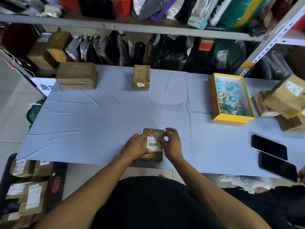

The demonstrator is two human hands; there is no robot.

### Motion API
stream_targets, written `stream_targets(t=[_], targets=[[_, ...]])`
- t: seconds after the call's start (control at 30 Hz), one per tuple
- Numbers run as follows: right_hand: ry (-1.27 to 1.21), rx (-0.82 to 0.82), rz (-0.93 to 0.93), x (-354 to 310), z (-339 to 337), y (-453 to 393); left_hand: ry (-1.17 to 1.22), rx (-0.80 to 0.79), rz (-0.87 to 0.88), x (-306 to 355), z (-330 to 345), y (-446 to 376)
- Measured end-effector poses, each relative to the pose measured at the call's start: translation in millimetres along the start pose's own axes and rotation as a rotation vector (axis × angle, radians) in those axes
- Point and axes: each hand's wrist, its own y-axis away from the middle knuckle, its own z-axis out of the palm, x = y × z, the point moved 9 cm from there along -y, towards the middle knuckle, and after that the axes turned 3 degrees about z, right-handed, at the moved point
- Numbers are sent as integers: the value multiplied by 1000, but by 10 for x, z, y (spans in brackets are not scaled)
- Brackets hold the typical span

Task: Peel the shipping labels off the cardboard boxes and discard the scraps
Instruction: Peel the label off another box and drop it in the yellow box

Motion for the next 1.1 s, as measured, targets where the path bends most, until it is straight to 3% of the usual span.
stream_targets(t=[0.23, 0.53, 0.77, 1.1], targets=[[82, 0, -130, -88, -23, 42, 107, 54, 7, -68, 11, 61], [48, -52, -42, -126, -48, -12, 195, -41, -3, -96, 40, 81], [81, -81, -52, -160, -41, -14, 79, -29, -18, -130, 25, 99], [178, -110, -95, -199, -60, -6, 103, -51, -22, -150, 67, 139]])
